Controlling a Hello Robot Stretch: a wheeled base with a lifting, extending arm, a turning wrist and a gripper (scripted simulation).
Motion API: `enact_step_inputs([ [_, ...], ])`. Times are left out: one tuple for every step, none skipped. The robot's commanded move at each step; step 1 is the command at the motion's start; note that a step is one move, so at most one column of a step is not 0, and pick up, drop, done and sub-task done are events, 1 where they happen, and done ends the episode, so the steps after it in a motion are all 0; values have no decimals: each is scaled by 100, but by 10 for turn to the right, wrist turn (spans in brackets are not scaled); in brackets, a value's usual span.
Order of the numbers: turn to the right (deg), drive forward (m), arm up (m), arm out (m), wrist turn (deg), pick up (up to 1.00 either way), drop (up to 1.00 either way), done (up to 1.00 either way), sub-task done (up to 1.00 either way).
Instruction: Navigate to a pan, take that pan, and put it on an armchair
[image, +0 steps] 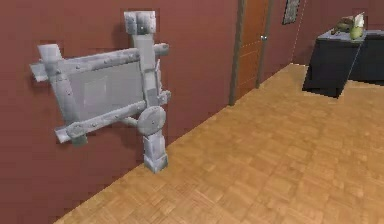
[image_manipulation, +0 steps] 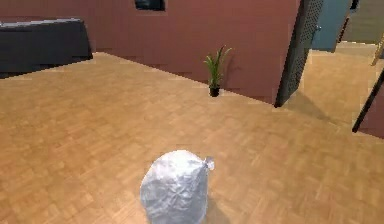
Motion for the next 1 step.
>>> enact_step_inputs([
  [210,0,0,0,0,0,0,0,0],
])
